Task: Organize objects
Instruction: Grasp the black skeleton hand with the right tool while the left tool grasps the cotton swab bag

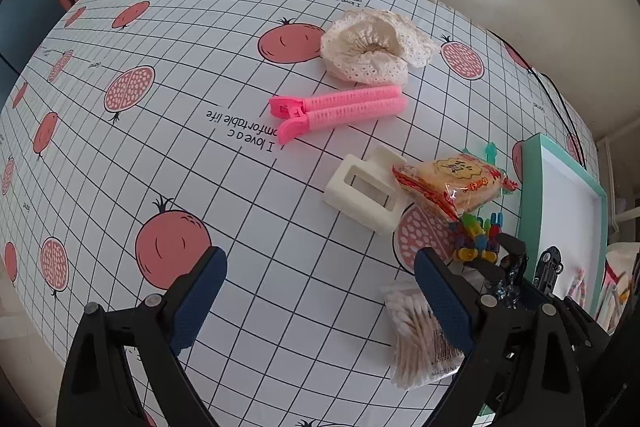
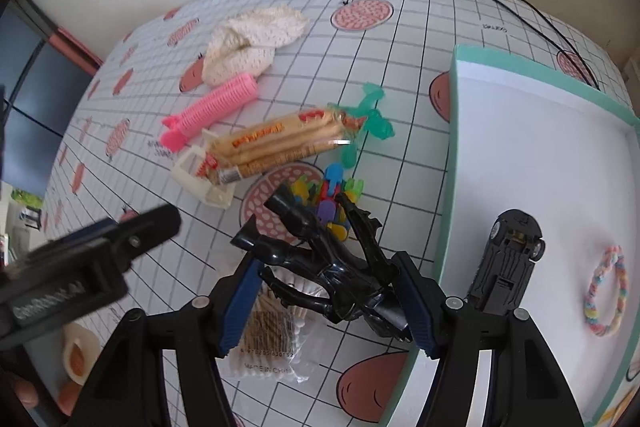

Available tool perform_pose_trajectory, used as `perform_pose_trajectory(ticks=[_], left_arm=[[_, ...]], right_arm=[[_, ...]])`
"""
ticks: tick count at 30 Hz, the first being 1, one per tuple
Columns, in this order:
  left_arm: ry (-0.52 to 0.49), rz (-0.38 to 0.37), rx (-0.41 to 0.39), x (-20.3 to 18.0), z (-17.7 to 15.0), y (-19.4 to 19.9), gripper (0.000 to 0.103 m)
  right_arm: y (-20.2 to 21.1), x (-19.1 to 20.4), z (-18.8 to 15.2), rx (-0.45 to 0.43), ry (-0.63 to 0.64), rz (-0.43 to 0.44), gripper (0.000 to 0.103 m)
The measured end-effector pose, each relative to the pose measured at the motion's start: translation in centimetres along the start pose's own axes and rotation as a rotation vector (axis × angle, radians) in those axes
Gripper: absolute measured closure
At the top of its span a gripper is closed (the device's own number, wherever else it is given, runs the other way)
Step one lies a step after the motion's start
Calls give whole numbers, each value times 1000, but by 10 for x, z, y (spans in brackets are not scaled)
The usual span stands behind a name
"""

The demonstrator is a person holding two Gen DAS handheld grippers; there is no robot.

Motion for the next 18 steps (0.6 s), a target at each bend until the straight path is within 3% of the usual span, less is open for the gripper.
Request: perform_pose_trajectory(ticks=[11,18], left_arm=[[12,-34,-3,1,1,6,8],[15,-56,-1,2,2,9,8]], right_arm=[[27,3,6,-68,-6,12,34],[43,-16,4,-99,-64,11,34]])
Point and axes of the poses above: each gripper's, at about its wrist camera, not at the fingertips, and y roughly against the way its jaws point, x to its left, z to its top, the point moved 2 cm from there along -y, roughly the way its jaws point, and after that the axes turned 11 degrees about x, right-handed, at the moved point
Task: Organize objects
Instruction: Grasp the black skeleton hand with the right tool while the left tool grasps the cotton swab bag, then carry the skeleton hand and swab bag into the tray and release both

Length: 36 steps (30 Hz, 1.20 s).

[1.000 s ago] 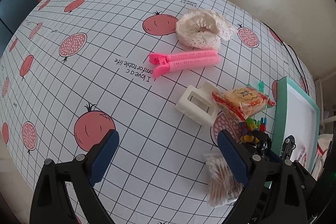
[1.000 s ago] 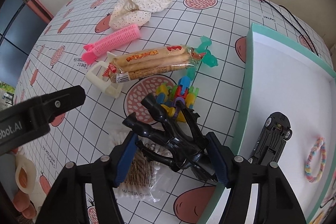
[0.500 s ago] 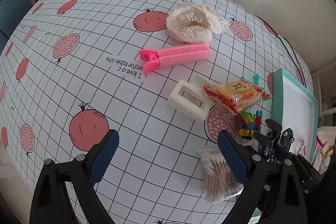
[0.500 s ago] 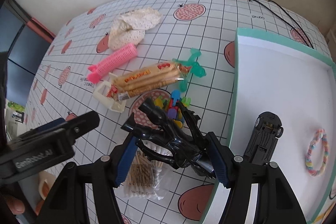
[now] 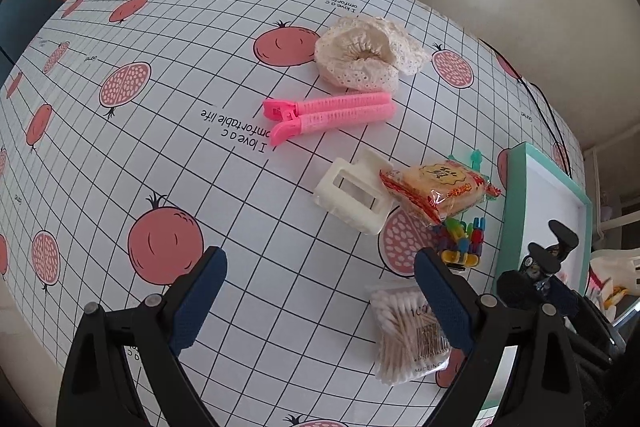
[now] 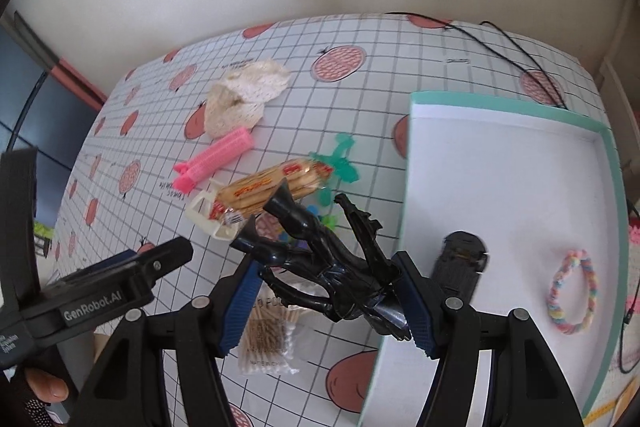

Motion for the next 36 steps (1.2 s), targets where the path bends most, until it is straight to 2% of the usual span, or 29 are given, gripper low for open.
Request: perform_pose_trajectory(ticks=[14,26,28,30,36], left_arm=[[-145,29,62,-43,-14,-22,8],[-248,63,115,-77,-32,-46,8],[-257,72,116,-80,-33,-49,12],[-262,76,120,-82,-34,-50,23],[-274,84,113,-84,-36,-51,38]], right_arm=[[13,-36,-3,-16,-79,-33,34],[19,-49,-6,-22,-96,-37,34],[21,-51,-7,-25,-99,-37,34],[22,-53,-7,-29,-104,-35,34],[26,-58,-8,-34,-114,-33,34]])
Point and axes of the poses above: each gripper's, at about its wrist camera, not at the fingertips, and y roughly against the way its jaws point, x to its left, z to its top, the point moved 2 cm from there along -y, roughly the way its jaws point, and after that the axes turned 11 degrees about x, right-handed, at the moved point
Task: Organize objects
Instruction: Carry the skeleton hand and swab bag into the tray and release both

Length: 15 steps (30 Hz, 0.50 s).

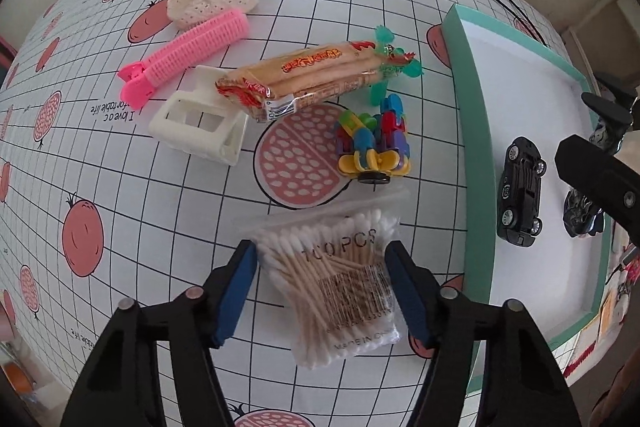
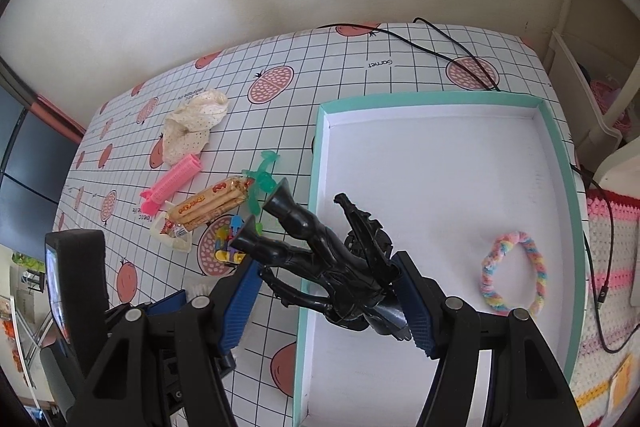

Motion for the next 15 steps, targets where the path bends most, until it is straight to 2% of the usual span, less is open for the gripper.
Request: perform_pose_trajectory(ticks=[9,15], left_arm=[[5,-41,-23,5,1,9,52],[6,-64,-71,7,1,28,54]], right_arm=[[6,-6,0,-8,-13,5,34],[12,-13,-1,-15,-26,6,34]])
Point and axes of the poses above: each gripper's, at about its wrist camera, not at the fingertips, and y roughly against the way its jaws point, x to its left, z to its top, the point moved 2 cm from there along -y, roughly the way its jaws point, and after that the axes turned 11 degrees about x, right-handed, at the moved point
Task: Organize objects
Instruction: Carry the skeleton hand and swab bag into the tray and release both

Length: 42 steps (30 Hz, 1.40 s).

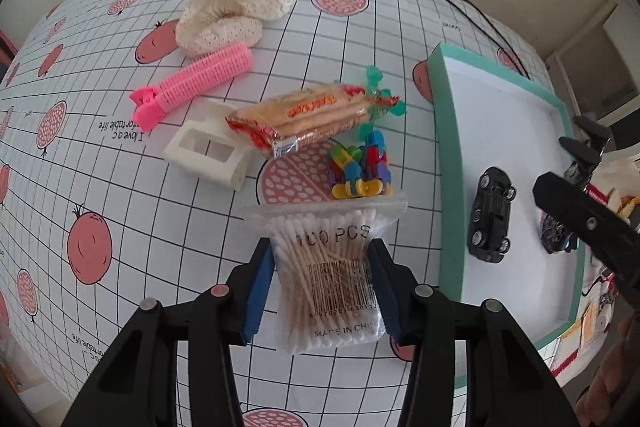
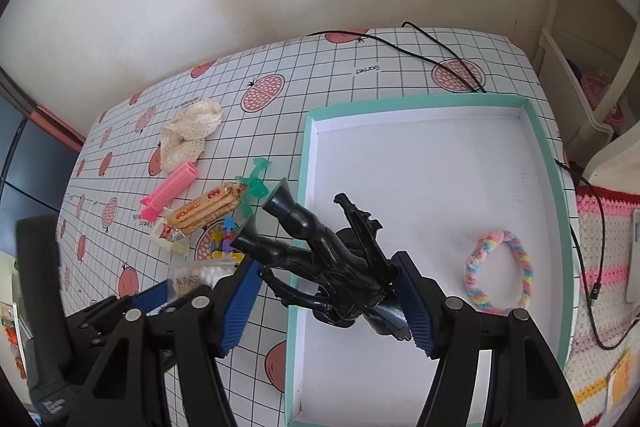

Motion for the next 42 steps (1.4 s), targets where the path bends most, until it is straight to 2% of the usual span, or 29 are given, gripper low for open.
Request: perform_pose_trajectory(ticks=[7,10,13,19,25,33,42], left_arm=[[-39,-52,-44,-17,-5,26,54],[-72,-100,-47,-42,-6,28,54],[-121,-109,-54,-59,-10,26,54],[-212,-142,-23,-99,-25,23,54],[-281,-131,10,-129,-40,10,54],[-295,-138,34,-140,-46,-5,53],[-294,-130,65,-142,-49,-16,53]], right_arm=[[9,-25,-1,-11,-60,-5,34],[12,-38,-5,-8,-87,-6,34],[13,-53,-7,2,-113,-29,34],[14,-81,-14,18,-181,-38,34],[6,-95,-18,51,-203,-51,34],[-10,-96,-22,86,-201,-63,34],[-12,-94,-22,85,-197,-66,34]])
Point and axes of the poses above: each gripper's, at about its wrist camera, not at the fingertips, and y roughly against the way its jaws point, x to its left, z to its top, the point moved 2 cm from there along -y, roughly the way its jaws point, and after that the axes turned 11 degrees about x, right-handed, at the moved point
